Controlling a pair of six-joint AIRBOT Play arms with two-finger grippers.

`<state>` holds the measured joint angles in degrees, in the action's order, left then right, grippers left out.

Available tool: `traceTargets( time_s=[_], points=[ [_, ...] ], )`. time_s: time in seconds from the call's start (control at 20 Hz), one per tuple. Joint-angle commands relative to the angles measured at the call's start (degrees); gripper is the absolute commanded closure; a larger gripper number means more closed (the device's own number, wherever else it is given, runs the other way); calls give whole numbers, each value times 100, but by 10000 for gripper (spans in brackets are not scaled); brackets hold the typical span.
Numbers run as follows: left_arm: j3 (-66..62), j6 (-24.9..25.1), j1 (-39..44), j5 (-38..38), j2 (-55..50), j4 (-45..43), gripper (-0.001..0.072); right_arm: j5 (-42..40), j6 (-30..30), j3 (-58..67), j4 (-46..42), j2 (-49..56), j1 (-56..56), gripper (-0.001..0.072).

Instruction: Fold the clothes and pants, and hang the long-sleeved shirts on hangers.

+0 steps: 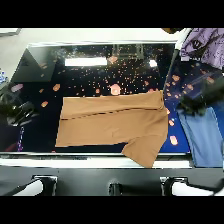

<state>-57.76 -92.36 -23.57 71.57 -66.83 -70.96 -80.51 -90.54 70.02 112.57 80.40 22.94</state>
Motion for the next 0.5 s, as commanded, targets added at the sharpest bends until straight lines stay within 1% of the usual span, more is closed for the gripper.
traceTargets(
  time_s=[0.0,0.05,0.1,0.2,0.3,0.45],
  points=[
    [1563,350,-623,-151,1414,761,178,483,-470,-2363,555,-1316,542,329],
    [1781,348,-636,-157,1617,826,178,562,-505,-2844,713,-1532,533,327],
    [1930,348,-632,-155,1775,885,178,610,-601,-3279,866,-1700,533,296],
    [2006,345,-632,-118,1893,955,178,680,-634,-3919,1001,-1875,533,290],
    [2002,343,-634,-114,1891,957,178,798,-686,-4358,1121,-1897,533,290],
    [2002,321,-634,-90,1891,1001,178,1117,-833,-4750,1602,-1897,533,291]
  ],
)
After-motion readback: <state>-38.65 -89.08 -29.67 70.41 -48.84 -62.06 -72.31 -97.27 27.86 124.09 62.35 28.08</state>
